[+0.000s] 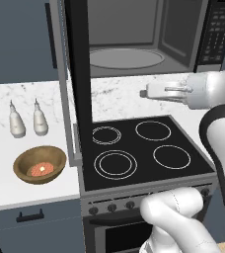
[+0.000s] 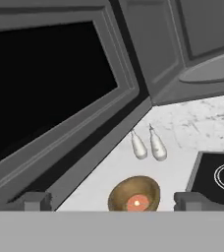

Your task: Open the microwave, place the bowl with waffle inside the microwave, then close the microwave door and turn it on.

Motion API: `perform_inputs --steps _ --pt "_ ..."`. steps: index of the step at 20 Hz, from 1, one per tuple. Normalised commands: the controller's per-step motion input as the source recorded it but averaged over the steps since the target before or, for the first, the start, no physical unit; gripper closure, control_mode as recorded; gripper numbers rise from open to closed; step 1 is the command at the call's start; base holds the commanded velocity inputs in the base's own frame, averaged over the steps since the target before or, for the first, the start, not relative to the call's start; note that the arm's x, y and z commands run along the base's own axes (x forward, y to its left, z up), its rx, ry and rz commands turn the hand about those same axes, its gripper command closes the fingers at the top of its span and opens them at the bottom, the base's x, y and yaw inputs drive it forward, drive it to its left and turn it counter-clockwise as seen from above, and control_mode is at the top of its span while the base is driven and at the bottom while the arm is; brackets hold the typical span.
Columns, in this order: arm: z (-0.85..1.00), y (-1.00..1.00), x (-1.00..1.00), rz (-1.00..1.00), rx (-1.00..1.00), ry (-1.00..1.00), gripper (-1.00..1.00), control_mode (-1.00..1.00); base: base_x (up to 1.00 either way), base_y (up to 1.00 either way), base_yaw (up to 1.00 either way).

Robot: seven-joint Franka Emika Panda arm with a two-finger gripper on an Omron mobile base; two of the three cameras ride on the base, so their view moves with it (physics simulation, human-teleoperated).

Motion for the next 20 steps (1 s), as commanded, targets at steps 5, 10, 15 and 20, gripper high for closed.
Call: perform_inputs --steps 5,10,15,20 --pt "-0.64 -0.37 0.42 -0.18 -0.33 0.39 -1.0 -1.0 0.0 0.0 0.0" --pt "-1.0 -0.01 0.16 -0.26 -0.27 0.37 -1.0 -1.0 0.0 0.0 0.0" --pt "-1.0 -0.09 0.29 -0.23 -0.1 0.34 -1.0 -1.0 0.0 0.0 0.0" --pt "-0.9 -0.18 0.0 -0.09 0.06 0.38 -1.0 -1.0 0.0 0.0 0.0"
